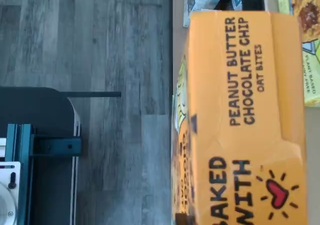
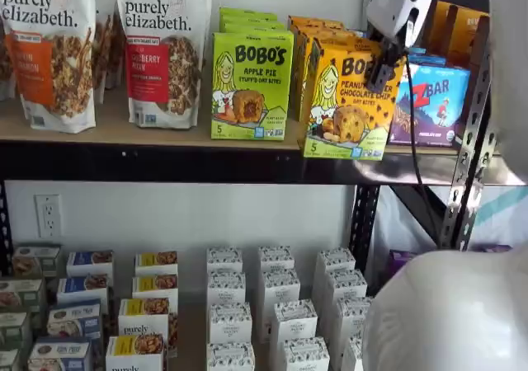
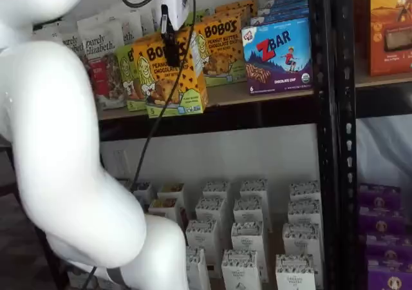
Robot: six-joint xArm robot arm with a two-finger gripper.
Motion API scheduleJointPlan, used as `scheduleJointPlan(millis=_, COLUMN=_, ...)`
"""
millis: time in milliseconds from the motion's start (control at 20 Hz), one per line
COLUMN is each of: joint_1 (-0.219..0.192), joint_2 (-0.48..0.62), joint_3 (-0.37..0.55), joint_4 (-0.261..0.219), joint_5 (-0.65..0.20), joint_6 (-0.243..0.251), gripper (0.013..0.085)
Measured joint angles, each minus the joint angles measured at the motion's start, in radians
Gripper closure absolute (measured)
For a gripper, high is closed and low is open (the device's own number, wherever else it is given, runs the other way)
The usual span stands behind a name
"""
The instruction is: Pick up the orange box on the top shelf, the fifth box from the left
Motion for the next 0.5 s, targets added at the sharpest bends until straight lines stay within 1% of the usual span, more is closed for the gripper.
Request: scheduleJointPlan(millis=500, joint_1=0.014, joint_2=-0.110, joint_3=0.108, joint_4=-0.004, joint_5=-0.033, joint_6=0.013, gripper=0.0610)
